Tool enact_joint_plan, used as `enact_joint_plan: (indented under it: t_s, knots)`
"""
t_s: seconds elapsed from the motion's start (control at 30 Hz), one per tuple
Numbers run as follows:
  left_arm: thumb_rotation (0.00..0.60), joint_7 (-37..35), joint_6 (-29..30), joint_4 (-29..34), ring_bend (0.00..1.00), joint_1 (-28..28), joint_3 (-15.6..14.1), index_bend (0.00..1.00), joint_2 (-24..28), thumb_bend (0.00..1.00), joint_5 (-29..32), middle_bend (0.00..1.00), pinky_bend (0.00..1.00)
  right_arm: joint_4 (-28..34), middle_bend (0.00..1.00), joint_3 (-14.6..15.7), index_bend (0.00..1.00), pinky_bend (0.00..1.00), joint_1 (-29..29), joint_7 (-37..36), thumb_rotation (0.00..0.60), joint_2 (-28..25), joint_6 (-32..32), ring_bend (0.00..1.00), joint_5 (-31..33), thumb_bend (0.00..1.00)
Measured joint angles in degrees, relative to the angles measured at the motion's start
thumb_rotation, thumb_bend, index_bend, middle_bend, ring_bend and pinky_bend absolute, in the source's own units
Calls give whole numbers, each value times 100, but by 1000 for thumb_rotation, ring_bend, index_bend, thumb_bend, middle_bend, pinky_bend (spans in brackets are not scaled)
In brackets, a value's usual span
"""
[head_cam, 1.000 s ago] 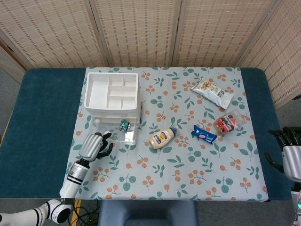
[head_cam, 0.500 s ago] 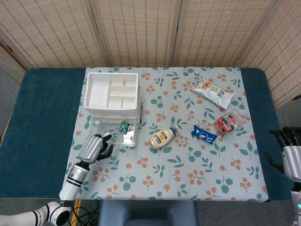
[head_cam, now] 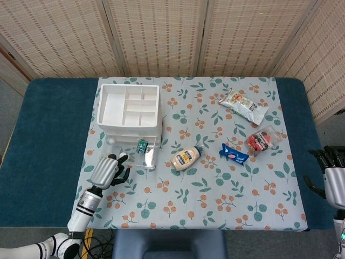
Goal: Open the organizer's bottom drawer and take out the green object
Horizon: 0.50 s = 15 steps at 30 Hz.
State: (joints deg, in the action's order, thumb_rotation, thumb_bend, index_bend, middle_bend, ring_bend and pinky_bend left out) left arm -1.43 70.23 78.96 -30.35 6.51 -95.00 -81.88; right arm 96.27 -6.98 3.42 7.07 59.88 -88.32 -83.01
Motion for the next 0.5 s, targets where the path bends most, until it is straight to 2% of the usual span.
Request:
enact_joint_plan:
  t_s: [0.27, 0.5]
  knots:
    - [600, -101, 175, 84, 1000, -9, 80, 362, 164, 535, -200, 953, 1000, 9, 267, -1, 201, 253, -7, 5, 600, -22, -15, 162, -11, 289]
    - [600, -219, -23, -14, 1000, -416, 263, 428, 579, 522, -540, 953, 1000, 44, 267, 5, 201, 253, -11, 27, 600, -32, -38, 163, -48, 289]
